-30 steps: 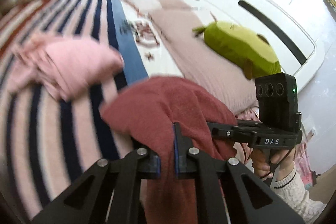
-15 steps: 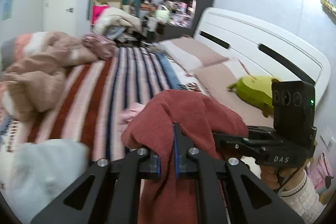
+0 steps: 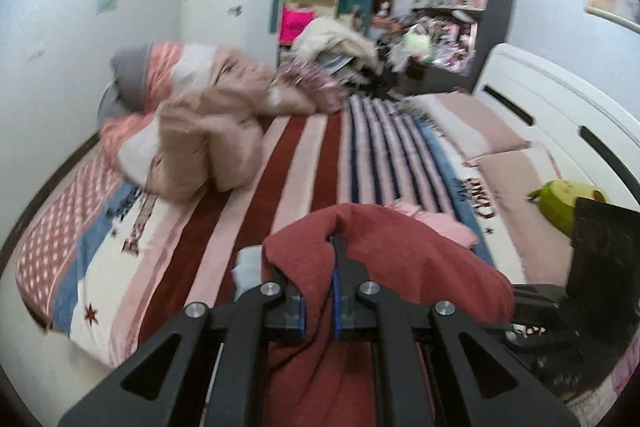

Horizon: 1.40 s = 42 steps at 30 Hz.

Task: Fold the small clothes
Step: 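Lift the folded red garment with both tools and carry it off the bed, then place the folded red garment on the clothes pile and open both tools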

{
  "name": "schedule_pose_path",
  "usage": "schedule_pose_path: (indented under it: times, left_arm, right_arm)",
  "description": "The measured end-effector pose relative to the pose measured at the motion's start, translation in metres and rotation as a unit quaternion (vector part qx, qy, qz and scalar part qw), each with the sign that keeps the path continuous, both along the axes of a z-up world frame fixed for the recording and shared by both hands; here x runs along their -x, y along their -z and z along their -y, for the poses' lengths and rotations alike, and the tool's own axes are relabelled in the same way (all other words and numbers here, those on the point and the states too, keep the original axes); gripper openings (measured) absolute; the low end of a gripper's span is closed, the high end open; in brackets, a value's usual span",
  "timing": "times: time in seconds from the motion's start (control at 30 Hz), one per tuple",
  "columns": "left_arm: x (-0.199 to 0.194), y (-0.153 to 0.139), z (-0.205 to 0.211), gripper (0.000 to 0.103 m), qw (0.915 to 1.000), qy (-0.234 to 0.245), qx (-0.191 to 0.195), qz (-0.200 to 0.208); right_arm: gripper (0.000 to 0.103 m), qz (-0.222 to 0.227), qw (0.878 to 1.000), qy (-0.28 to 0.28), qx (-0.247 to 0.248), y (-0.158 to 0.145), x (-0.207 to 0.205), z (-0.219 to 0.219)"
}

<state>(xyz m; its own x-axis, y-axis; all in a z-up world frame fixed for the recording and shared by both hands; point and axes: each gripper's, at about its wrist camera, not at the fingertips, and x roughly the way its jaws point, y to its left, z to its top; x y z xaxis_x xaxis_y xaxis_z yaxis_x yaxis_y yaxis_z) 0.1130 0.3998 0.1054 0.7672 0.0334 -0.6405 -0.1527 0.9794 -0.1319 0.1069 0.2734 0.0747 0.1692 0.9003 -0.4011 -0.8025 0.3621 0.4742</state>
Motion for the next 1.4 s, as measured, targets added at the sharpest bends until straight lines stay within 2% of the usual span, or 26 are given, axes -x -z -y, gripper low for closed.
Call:
schedule_pose_path:
  times: [0.17, 0.23, 0.33, 0.4, 0.47, 0.57, 0.63, 0.87, 0.9, 0.93, 0.97, 1.0, 1.13, 1.27, 1.4]
  left_arm:
    - [-0.032, 0.070, -0.034, 0.009, 0.9980, -0.023, 0.035, -0.048]
    - [-0.036, 0.086, -0.040, 0.013, 0.9969, -0.031, 0.037, -0.062]
    - [-0.042, 0.099, -0.042, 0.015, 0.9961, -0.027, 0.036, -0.076]
    - [-0.041, 0.096, -0.039, 0.017, 0.9963, -0.025, 0.033, -0.076]
    - [-0.041, 0.091, -0.035, 0.021, 0.9965, -0.024, 0.029, -0.075]
    - [-0.039, 0.084, -0.031, 0.030, 0.9972, -0.022, 0.026, -0.067]
    - [-0.038, 0.081, -0.029, 0.042, 0.9977, -0.018, 0.031, -0.057]
    - [-0.029, 0.068, -0.011, 0.046, 0.9983, -0.035, 0.003, -0.047]
    - [-0.027, 0.066, -0.009, 0.052, 0.9983, -0.038, -0.002, -0.043]
    - [-0.023, 0.063, -0.006, 0.059, 0.9984, -0.043, -0.008, -0.036]
    - [-0.019, 0.059, -0.003, 0.060, 0.9982, -0.049, -0.018, -0.029]
    - [-0.014, 0.055, 0.001, 0.061, 0.9980, -0.053, -0.029, -0.019]
    - [0.003, 0.041, 0.014, 0.062, 0.9973, -0.064, -0.036, 0.009]
    - [0.026, 0.034, 0.043, 0.070, 0.9965, -0.056, -0.039, 0.049]
    - [0.049, 0.044, 0.086, 0.073, 0.9948, -0.033, -0.040, 0.087]
  right_arm:
    - [0.014, -0.008, 0.998, 0.017, 0.065, 0.047, -0.023, -0.044]
    - [0.015, -0.013, 0.996, 0.013, 0.086, 0.068, -0.035, -0.052]
    - [0.022, -0.031, 0.996, 0.004, 0.089, 0.087, -0.048, -0.050]
    - [0.035, -0.034, 0.995, 0.002, 0.090, 0.092, -0.052, -0.046]
    - [0.042, -0.038, 0.995, 0.000, 0.091, 0.094, -0.058, -0.041]
    - [0.045, -0.045, 0.995, -0.006, 0.086, 0.092, -0.062, -0.035]
    - [0.047, -0.046, 0.996, -0.004, 0.082, 0.090, -0.063, -0.028]
    - [0.056, -0.030, 0.997, 0.012, 0.074, 0.078, -0.053, 0.006]
    - [0.057, -0.026, 0.997, 0.016, 0.074, 0.077, -0.051, 0.012]
    - [0.057, -0.023, 0.997, 0.022, 0.074, 0.076, -0.050, 0.021]
    - [0.057, -0.022, 0.997, 0.027, 0.072, 0.075, -0.049, 0.030]
    - [0.057, -0.022, 0.997, 0.034, 0.072, 0.076, -0.048, 0.042]
    - [0.058, -0.012, 0.994, 0.064, 0.083, 0.078, -0.044, 0.084]
    - [0.064, 0.008, 0.990, 0.104, 0.096, 0.083, -0.037, 0.138]
    - [0.064, 0.019, 0.985, 0.142, 0.096, 0.092, -0.026, 0.199]
